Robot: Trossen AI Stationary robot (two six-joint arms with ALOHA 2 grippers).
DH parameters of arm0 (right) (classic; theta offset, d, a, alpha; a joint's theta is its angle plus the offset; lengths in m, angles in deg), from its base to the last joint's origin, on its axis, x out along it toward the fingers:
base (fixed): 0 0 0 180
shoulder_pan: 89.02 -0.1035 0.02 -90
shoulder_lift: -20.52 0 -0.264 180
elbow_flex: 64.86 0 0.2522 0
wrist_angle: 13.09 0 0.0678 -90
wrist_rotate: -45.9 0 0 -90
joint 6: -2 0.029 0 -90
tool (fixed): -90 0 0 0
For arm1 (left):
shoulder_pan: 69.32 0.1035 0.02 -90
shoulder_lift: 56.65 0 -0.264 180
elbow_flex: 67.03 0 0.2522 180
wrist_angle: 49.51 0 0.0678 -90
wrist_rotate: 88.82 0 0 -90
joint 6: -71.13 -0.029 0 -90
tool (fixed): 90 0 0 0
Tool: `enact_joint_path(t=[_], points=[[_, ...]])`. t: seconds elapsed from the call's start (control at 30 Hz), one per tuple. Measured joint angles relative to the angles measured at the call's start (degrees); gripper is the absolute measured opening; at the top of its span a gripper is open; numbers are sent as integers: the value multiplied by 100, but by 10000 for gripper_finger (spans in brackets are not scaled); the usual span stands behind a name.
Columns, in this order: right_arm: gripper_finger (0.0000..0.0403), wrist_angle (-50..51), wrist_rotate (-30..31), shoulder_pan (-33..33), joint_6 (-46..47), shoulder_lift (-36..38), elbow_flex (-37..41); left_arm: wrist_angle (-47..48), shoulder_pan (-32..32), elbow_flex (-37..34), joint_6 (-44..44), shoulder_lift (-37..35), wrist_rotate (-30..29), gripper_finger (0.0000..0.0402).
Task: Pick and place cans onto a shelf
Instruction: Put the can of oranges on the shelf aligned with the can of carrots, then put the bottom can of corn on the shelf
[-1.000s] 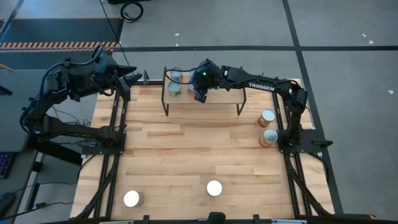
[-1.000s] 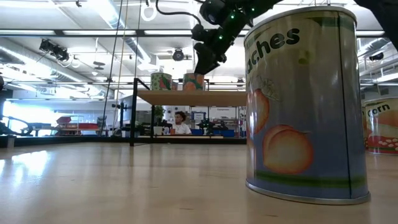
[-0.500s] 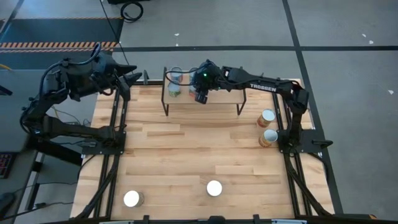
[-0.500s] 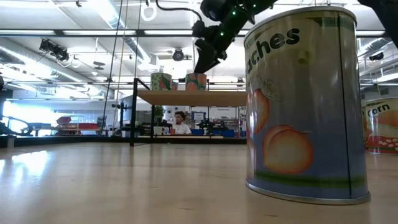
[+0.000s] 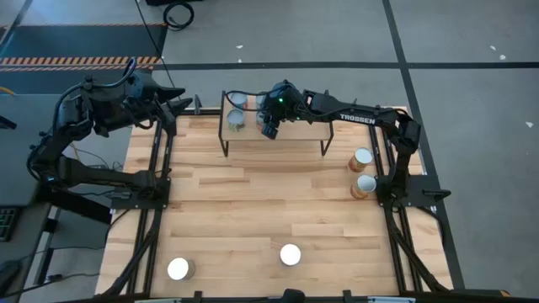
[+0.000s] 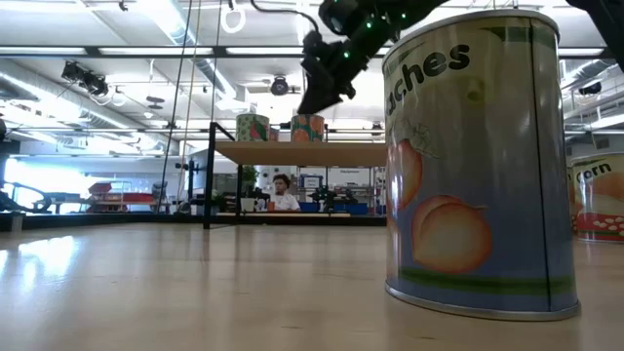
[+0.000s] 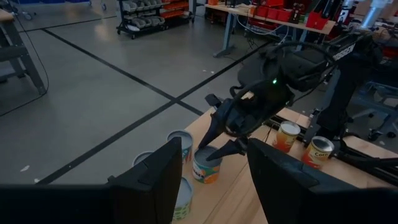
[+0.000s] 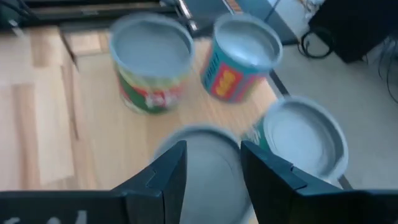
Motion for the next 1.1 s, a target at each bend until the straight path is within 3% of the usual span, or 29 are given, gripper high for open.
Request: enact_joint_path(t=[0.83,1.1], points=[[158,64,136,-24,81,-2,112,-12,2,0,-109,0,0,188],[158,112,149,-40,12,9,-256,-30,2,0,-140,0,0,188]])
